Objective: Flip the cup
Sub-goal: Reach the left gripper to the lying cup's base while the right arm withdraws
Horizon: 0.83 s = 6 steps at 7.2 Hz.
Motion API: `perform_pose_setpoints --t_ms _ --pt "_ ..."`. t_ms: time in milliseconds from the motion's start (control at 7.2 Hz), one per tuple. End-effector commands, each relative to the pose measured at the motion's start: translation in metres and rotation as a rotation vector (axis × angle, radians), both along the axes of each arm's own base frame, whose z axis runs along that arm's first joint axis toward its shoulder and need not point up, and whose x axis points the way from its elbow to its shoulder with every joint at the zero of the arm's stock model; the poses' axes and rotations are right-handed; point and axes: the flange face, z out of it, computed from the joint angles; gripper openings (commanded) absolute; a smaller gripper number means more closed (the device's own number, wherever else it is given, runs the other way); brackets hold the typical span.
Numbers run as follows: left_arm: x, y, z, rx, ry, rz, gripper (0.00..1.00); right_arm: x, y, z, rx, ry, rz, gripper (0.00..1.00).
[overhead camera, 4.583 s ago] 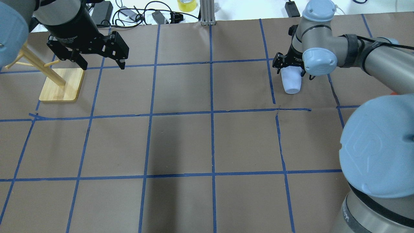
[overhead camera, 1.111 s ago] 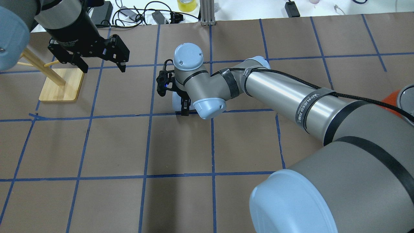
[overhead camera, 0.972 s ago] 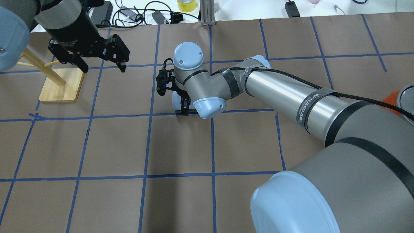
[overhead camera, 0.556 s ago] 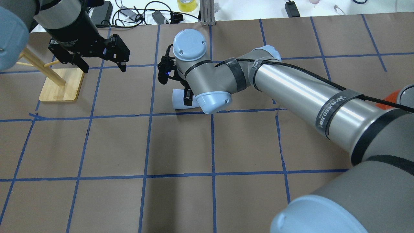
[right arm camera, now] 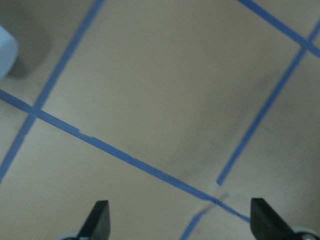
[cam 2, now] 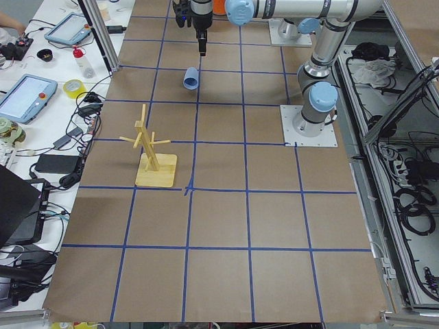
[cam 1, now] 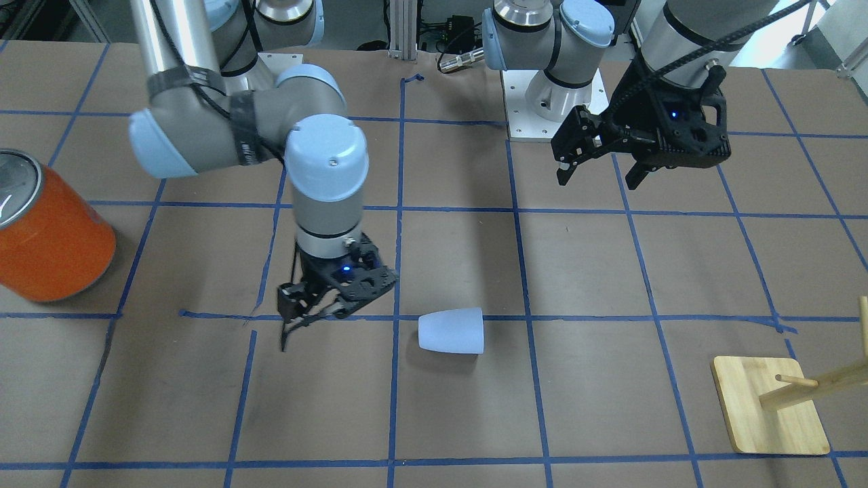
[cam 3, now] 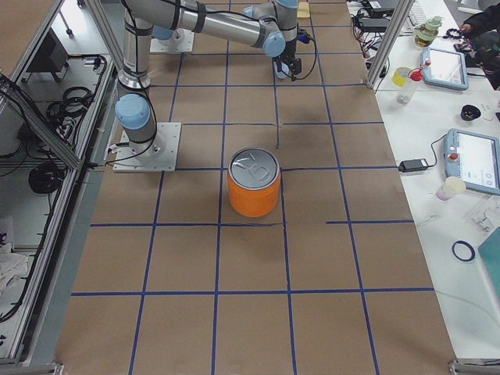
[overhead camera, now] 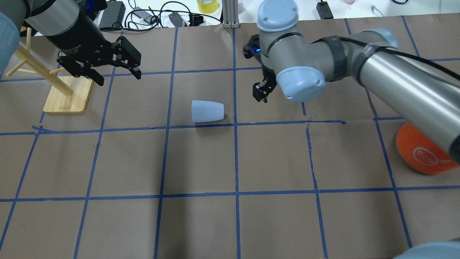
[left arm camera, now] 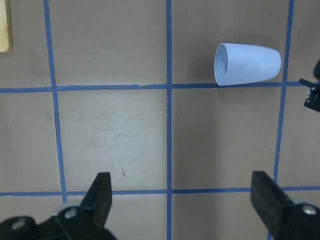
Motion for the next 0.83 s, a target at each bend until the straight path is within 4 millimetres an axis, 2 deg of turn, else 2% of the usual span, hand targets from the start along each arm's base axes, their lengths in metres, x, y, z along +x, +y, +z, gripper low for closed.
perform_pose_setpoints --t_ms 0,139,278,417,556,694 --pt "0.015 -0.034 -0.067 0.037 0.254 0.008 1.00 -0.102 0.013 0.033 0.079 -0.006 -0.363 1.00" --pt "0.012 -0.047 -0.114 0.008 0.304 0.004 1.00 -0.114 0.030 0.061 0.079 -0.007 -0.418 1.00" --pt "0.008 -0.055 -0.160 -0.019 0.365 -0.003 1.00 -0.114 0.051 0.093 0.058 -0.009 -0.429 1.00" --pt "0.004 -0.064 -0.196 -0.011 0.433 -0.001 1.00 -0.112 0.070 0.119 0.057 -0.011 -0.431 1.00" --pt "-0.001 -0.073 -0.219 0.007 0.520 0.009 1.00 -0.110 0.077 0.133 0.053 -0.010 -0.432 1.00" --pt "-0.005 -0.079 -0.240 0.008 0.580 0.016 1.00 -0.106 0.077 0.131 0.064 -0.007 -0.446 1.00"
